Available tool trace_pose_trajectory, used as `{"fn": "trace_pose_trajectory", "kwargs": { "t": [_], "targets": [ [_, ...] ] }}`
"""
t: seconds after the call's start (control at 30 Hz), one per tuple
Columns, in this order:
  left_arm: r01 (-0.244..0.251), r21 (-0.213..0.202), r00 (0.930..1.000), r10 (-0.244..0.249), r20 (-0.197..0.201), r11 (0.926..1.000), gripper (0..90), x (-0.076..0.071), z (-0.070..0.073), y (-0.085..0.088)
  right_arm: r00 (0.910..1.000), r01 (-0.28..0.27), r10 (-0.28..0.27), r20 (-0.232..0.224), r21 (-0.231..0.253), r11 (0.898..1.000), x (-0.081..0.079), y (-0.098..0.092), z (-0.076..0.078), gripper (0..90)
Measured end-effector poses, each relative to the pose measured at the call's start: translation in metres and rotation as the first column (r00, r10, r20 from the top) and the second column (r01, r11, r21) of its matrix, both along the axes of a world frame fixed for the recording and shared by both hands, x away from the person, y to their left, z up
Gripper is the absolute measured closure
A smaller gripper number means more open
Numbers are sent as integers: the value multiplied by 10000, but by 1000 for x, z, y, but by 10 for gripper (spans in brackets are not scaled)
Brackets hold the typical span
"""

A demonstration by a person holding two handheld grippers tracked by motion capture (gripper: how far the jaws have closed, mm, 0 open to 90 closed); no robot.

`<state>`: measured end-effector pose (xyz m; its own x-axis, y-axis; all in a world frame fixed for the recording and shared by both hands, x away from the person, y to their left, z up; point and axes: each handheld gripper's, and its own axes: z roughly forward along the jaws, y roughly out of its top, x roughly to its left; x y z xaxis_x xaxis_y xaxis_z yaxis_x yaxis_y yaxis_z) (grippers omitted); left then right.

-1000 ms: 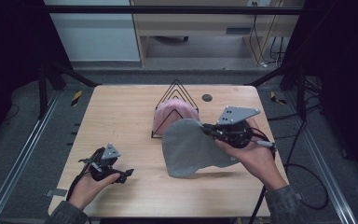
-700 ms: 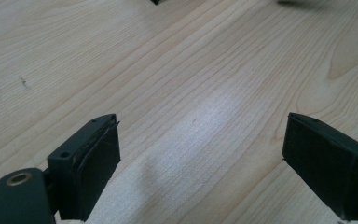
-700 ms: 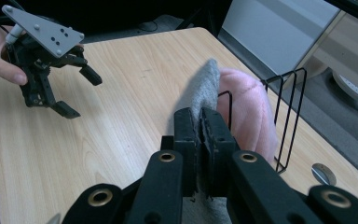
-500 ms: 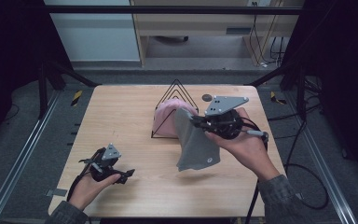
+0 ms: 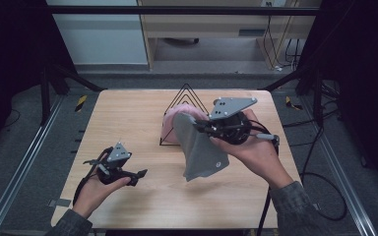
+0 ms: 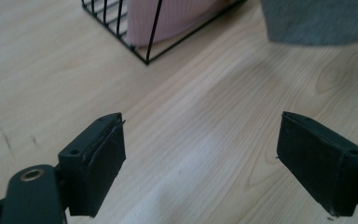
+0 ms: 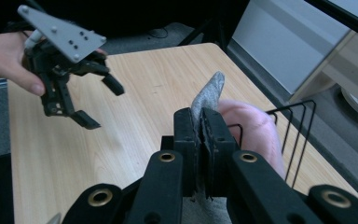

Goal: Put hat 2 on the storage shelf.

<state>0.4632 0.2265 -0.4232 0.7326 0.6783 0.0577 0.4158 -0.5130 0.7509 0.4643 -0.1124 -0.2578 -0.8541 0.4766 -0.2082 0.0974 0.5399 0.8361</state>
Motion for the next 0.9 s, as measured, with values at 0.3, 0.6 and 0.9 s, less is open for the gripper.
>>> {"fn": "trace_pose_trajectory", "kwargs": {
  "t": [0.3, 0.6, 0.9],
  "targets": [
    [911, -355, 9954, -899, 337, 9952, 153, 16, 33, -21, 9982, -598, 596, -89, -232, 9979, -8, 24, -5, 861],
    [1518, -706, 9880, -1492, 412, 9859, 151, 19, 44, -33, 9928, -1197, 1192, -136, -489, 9916, -15, 45, -12, 861],
    [2107, -689, 9775, -2091, 292, 9751, 144, 22, 44, -38, 9898, -1420, 1413, -174, -530, 9884, -17, 53, -14, 861]
  ]
}}
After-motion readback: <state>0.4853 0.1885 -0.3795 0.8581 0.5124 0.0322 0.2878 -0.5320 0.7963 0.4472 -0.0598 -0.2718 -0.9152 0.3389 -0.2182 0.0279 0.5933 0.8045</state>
